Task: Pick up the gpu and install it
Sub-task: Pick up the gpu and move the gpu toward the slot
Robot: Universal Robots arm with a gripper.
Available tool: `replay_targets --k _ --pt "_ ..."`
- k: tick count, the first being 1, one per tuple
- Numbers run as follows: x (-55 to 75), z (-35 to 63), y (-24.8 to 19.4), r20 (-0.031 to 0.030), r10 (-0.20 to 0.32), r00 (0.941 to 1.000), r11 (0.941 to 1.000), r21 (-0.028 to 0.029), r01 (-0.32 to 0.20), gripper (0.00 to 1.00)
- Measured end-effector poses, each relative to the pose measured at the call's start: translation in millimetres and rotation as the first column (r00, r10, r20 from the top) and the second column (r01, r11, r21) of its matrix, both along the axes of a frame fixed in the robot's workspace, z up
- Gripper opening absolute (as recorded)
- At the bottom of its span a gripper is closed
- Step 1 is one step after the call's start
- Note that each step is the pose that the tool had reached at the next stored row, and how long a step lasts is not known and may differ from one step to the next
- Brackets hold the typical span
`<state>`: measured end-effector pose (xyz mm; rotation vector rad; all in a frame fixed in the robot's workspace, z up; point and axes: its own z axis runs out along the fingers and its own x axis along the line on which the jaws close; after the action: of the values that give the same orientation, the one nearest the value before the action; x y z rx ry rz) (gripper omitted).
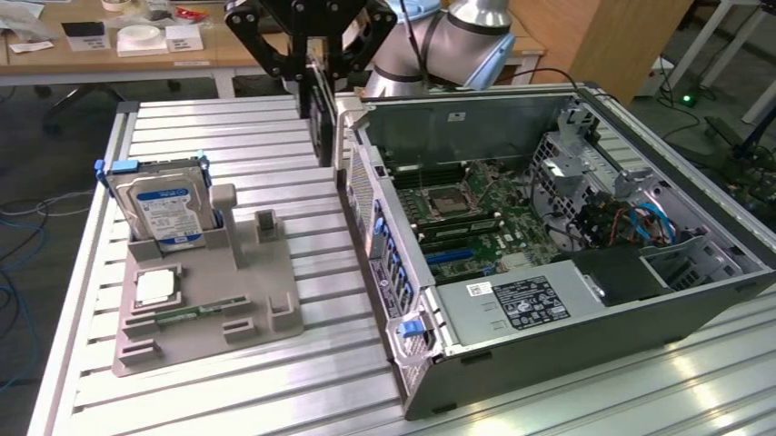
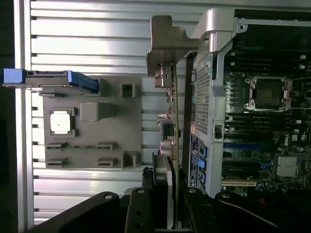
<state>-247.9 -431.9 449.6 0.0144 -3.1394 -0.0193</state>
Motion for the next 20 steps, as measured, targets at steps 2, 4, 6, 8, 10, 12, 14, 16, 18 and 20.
replay_targets --k 2,4,6,8,10,12,14,16,18,20 --pt "2.6 0.0 0.0 -0.0001 0.001 1.0000 1.0000 -0.0001 -0.001 0.28" --pt "5.3 0.0 0.0 -0.0001 0.001 1.0000 1.0000 -0.0001 -0.001 0.28" --pt "8.0 0.0 0.0 0.0000 0.002 1.0000 1.0000 -0.0001 -0.002 0.28" --pt "10.6 0.1 0.0 -0.0001 0.002 1.0000 1.0000 -0.0001 -0.002 0.28" --pt "13.3 0.1 0.0 -0.0001 0.003 1.0000 1.0000 -0.0001 -0.003 0.28" --pt "15.9 0.1 0.0 -0.0001 0.004 1.0000 1.0000 -0.0001 -0.004 0.28" --pt "18.6 0.0 0.0 -0.0001 0.004 1.0000 1.0000 -0.0001 -0.004 0.28" --pt "21.3 0.0 0.0 0.0000 0.005 1.0000 1.0000 -0.0001 -0.005 0.28" --pt "24.1 0.0 0.0 -0.0001 0.005 1.0000 1.0000 -0.0001 -0.005 0.28" --pt "26.8 0.0 0.0 0.0000 0.006 1.0000 1.0000 0.0000 -0.006 0.28"
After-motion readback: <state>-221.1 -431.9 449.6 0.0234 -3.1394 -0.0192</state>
